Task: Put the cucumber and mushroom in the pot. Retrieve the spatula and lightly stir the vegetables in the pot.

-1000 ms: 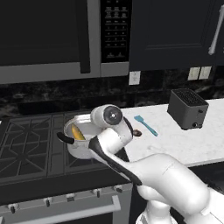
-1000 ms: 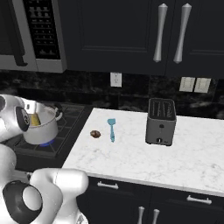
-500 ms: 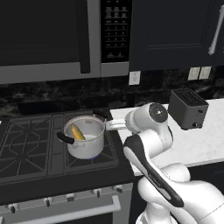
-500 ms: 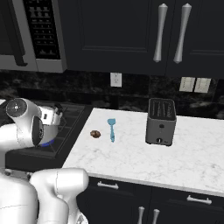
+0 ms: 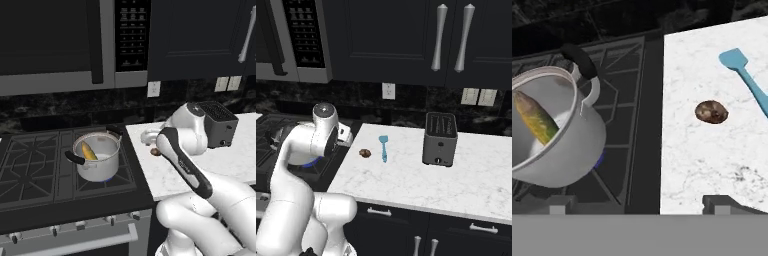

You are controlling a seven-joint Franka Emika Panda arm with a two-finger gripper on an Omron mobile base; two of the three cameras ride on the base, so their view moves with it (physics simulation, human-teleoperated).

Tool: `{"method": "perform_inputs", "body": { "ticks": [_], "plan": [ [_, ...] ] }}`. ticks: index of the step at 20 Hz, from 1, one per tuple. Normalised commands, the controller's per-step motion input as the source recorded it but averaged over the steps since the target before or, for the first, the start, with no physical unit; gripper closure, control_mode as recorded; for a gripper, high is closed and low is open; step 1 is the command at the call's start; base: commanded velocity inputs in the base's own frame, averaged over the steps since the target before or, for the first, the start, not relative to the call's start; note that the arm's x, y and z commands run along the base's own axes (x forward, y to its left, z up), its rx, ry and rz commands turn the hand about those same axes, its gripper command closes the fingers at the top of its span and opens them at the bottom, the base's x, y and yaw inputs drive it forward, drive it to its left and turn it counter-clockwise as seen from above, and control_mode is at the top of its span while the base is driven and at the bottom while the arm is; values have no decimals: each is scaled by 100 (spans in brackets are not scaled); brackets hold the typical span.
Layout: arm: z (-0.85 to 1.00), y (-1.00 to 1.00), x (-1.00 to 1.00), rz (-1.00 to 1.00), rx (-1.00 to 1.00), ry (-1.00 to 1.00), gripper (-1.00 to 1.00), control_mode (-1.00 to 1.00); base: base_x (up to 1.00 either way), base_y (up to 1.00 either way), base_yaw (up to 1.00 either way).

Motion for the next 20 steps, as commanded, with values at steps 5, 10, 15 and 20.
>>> {"method": "perform_inputs", "body": {
  "ticks": [5, 10, 15, 20],
  "plan": [
    [-55, -13, 66, 0, -5, 31, -100, -100, 0, 0, 0],
    [-77, -15, 74, 1, -21, 7, -100, -100, 0, 0, 0],
    [-67, -24, 42, 3, -27, 0, -100, -100, 0, 0, 0],
    [-43, -43, 42, 3, -9, 8, -100, -100, 0, 0, 0]
  ]
}}
